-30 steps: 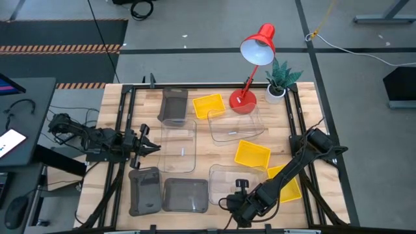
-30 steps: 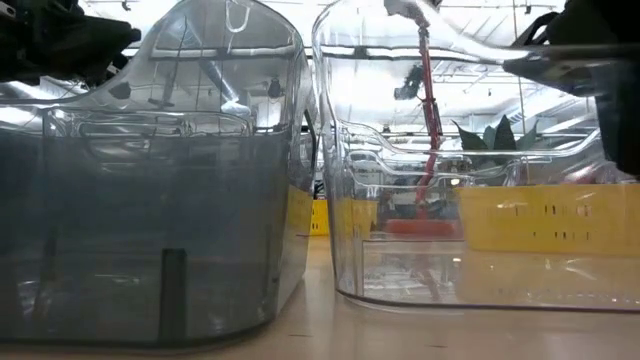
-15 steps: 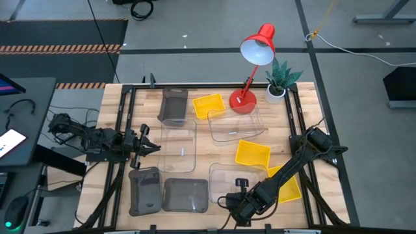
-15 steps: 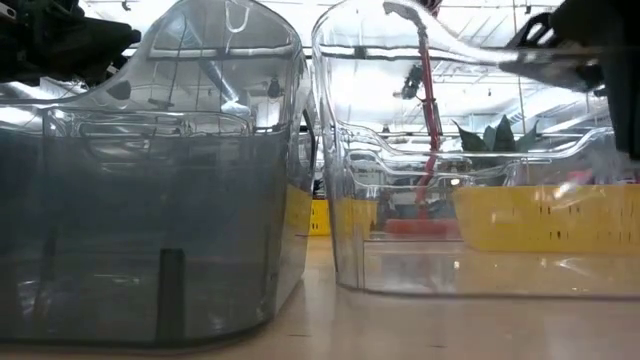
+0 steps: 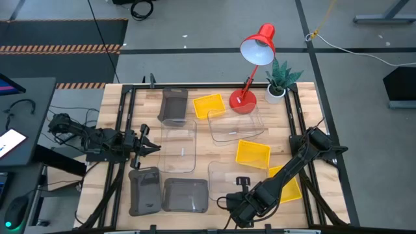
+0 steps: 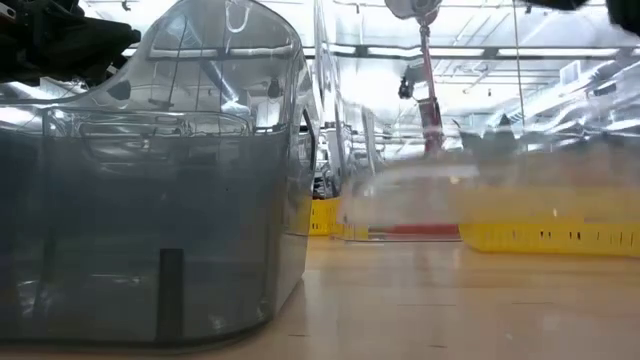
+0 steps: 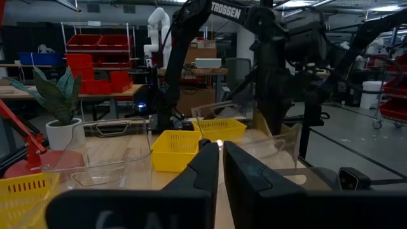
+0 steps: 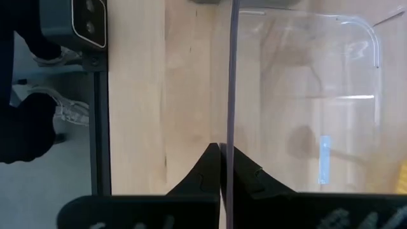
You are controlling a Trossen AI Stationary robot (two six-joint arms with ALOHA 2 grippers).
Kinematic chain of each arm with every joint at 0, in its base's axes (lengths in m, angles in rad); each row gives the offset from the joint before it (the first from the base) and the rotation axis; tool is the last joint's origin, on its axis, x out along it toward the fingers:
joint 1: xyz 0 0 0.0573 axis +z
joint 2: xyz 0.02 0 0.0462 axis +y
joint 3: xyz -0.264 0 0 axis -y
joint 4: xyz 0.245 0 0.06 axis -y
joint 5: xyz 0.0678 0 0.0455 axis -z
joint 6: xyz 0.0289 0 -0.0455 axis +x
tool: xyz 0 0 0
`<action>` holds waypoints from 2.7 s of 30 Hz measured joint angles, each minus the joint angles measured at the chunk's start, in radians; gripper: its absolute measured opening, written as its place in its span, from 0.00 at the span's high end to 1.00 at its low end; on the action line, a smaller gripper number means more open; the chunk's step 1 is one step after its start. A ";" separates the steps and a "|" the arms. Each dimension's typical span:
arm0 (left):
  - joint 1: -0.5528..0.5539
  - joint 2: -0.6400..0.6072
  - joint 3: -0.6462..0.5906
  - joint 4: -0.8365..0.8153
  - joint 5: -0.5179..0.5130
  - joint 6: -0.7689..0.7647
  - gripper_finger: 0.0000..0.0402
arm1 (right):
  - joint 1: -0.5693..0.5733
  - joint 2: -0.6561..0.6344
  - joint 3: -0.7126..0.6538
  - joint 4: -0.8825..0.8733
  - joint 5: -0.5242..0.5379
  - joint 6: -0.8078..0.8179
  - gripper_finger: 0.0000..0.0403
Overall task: Stack baskets by color
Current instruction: Stack the bottom transparent bin on the top transparent bin
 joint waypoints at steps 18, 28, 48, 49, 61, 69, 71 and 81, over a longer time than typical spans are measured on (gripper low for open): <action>0.000 0.000 0.000 0.000 0.000 0.000 0.93 | 0.013 -0.005 0.284 -0.357 0.138 -0.189 0.99; 0.000 0.000 0.000 0.000 0.000 0.000 0.91 | -0.042 -0.102 0.284 -0.436 0.213 -0.374 0.99; 0.000 0.000 0.000 0.000 0.000 0.000 0.93 | -0.312 -0.390 -0.117 -0.252 0.130 -0.735 0.99; 0.000 0.000 0.000 0.000 0.000 0.000 0.93 | -0.331 -0.411 -0.152 -0.241 0.130 -0.750 0.99; 0.000 0.000 0.000 0.000 0.000 0.001 0.91 | -0.568 -0.569 -0.414 -0.044 0.086 -0.937 0.99; 0.000 0.000 0.000 0.000 0.000 0.000 0.93 | -0.687 -0.555 -0.477 0.062 -0.011 -1.016 0.99; 0.000 0.000 0.000 0.000 0.000 0.000 0.93 | -0.702 -0.553 -0.498 0.080 -0.036 -1.017 0.99; 0.000 0.000 0.000 0.000 0.000 0.000 0.92 | -0.729 -0.555 -0.581 0.173 -0.055 -0.984 0.88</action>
